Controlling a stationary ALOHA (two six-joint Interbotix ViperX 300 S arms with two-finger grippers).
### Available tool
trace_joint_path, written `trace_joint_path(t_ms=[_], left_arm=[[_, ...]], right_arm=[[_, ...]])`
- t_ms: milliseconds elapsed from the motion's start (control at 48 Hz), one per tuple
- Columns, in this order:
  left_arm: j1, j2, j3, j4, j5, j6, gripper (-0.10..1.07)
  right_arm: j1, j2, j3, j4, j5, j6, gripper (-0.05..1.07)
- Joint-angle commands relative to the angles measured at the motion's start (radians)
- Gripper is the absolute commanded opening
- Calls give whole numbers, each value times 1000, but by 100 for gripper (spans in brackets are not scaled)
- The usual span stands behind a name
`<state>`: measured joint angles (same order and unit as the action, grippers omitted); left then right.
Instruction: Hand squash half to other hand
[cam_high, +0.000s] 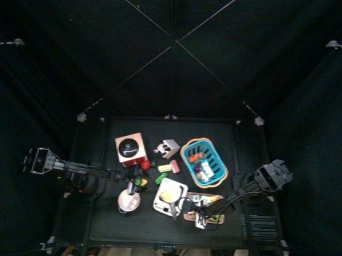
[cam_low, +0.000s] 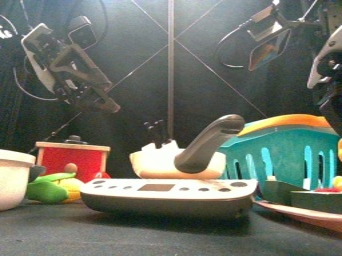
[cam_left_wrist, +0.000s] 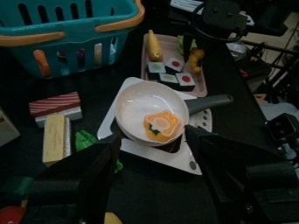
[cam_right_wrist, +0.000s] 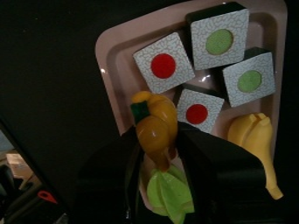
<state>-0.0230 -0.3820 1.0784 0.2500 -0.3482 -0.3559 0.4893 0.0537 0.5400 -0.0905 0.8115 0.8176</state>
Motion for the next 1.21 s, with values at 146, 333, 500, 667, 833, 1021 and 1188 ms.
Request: trace_joint_path(t_ms=[146,333,500,667,833,1021,1188], left_arm=[[0,0,-14,0,-5,0,94],[-8,2,-49,-14,-44,-3,94],[-34,32,-84,-35,-155,-3,94],[-37,77,-114,-86,-261,-3,94],[-38,124,-130,-149,-347,2,95],[-38,189,-166,-152,-403,-8,97],[-38,235,-198,-192,-453,-18,98]], right_arm=[[0,-54,-38,-26,3,5,70],[-8,-101,-81,-130,38,6,70],[-28,-141,-115,-290,86,9,70],[-66,-152,-141,-459,109,9,70],[-89,-150,-161,-623,114,11,70],[-103,-143,-195,-796,192,11,70],[-97,-127,-213,-904,267,11,70]])
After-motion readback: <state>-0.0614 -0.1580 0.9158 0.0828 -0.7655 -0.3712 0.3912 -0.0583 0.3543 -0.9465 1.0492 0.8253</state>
